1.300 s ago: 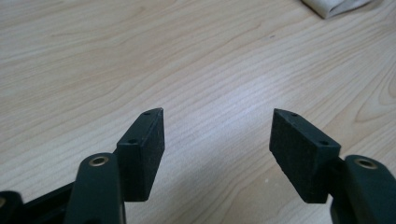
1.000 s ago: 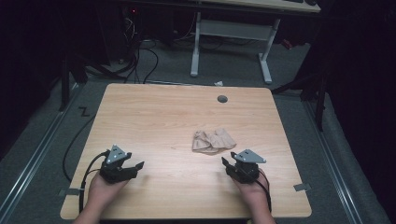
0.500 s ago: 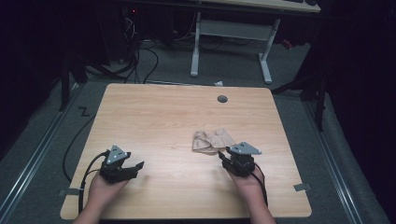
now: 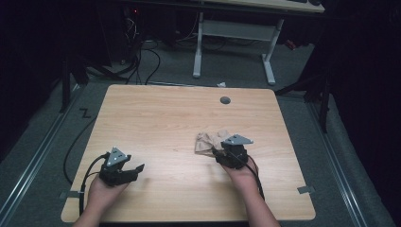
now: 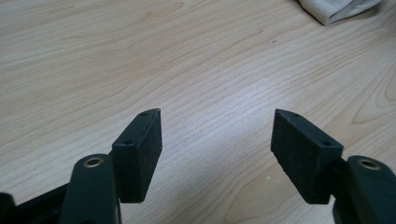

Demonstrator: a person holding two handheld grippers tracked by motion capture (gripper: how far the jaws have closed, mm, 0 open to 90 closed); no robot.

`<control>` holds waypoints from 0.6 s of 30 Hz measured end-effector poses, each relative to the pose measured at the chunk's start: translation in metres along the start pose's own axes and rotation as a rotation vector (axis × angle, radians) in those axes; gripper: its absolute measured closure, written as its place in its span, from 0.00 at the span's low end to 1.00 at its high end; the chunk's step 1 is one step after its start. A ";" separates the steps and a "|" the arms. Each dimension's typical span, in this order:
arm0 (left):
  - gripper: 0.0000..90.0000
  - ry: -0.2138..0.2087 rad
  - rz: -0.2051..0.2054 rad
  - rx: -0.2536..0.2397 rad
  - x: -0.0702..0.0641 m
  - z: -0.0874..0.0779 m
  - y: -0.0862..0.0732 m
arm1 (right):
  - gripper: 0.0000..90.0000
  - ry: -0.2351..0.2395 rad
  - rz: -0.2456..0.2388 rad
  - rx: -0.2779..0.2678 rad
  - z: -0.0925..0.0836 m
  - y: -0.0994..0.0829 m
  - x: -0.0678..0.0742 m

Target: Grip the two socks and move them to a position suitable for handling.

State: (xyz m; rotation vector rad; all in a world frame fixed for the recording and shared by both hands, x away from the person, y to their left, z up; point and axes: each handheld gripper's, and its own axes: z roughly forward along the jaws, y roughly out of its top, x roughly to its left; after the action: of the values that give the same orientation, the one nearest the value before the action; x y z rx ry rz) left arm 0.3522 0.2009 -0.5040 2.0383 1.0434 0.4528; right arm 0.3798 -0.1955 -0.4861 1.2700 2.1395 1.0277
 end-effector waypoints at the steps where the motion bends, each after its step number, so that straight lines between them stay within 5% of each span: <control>1: 0.39 -0.007 -0.008 -0.001 0.001 0.000 0.000 | 0.59 0.005 -0.002 0.003 0.003 0.003 0.000; 4: 0.39 -0.034 -0.034 -0.011 0.002 -0.002 0.002 | 0.58 0.010 -0.002 0.013 0.011 0.008 0.001; 12: 0.40 -0.026 0.032 -0.008 -0.003 -0.003 0.002 | 0.55 0.030 -0.006 0.037 0.029 0.028 0.002; 18: 0.40 -0.019 0.028 -0.008 -0.002 -0.002 0.002 | 0.57 0.024 -0.023 0.049 0.038 0.042 0.004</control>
State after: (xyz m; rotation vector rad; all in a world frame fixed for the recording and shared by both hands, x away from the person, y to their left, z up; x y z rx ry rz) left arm 0.3505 0.1994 -0.5016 2.0487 1.0020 0.4507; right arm 0.4272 -0.1653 -0.4773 1.2586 2.2048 0.9913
